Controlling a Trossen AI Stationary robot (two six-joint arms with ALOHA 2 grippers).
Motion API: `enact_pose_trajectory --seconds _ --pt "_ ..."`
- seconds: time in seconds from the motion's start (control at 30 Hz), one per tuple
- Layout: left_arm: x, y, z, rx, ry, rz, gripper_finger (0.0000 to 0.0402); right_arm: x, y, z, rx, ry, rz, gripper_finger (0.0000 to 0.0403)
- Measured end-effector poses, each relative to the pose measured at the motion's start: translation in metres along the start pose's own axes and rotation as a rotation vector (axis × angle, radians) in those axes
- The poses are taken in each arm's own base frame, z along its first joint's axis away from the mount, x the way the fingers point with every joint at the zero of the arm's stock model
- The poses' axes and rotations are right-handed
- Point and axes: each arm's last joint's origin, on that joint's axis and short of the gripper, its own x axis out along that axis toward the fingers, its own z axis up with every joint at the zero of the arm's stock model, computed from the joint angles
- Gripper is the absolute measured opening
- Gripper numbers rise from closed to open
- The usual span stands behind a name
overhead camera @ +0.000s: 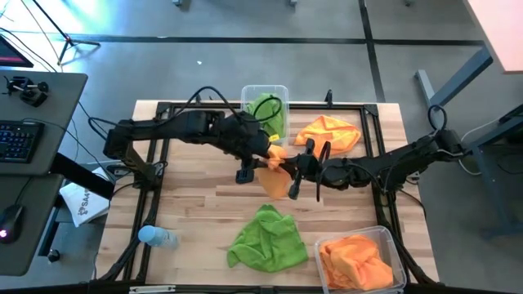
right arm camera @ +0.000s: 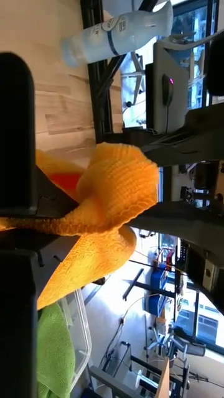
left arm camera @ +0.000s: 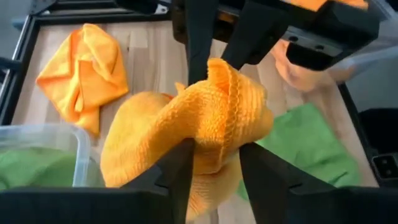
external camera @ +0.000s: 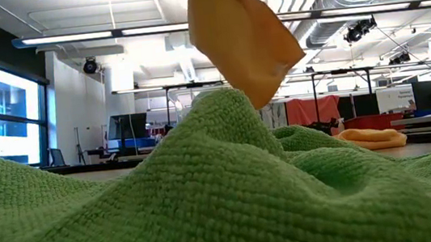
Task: Sort microfiber towel by color & place in baskets
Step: Put the orange microfiber towel into the bottom transparent bin
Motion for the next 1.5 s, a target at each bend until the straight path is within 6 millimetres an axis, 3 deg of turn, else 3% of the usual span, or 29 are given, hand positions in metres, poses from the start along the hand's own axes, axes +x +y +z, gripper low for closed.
enact_pose_trajectory --seconds 0.13,0.33,0.5,0.8,1.0,1.13,1.3,1.5 --pt "-0.009 0.006 -0.004 -0.050 0.019 0.014 0.0132 -0.005 0.003 -0.003 -0.033 0.037 -0.041 0.0002" --pt "-0.038 0.010 -0.014 -0.076 0.032 0.099 0.0133 -0.044 0.008 -0.001 0.042 0.096 -0.147 0.0001" --pt "-0.032 0.005 -0.041 -0.088 0.027 0.116 0.0133 -0.076 0.017 0.010 0.124 0.079 -0.137 0.0001" --pt "-0.018 0.000 -0.115 -0.208 -0.062 0.114 0.0133 -0.108 0.029 0.065 0.200 0.205 -0.148 0.0000" --pt "-0.013 -0.003 -0.152 -0.252 -0.135 0.111 0.0133 -0.116 0.029 0.102 0.274 0.461 -0.152 0.0000" --pt "-0.007 -0.004 -0.172 -0.262 -0.148 0.109 0.0133 -0.126 0.030 0.126 0.417 0.657 -0.175 0.0000" --pt "0.003 -0.005 -0.188 -0.269 -0.165 0.107 0.0133 -0.142 0.046 0.155 0.574 0.652 -0.033 0.0000" --pt "0.013 -0.005 -0.199 -0.286 -0.167 0.106 0.0133 -0.163 0.061 0.159 0.755 0.753 0.032 0.0000"
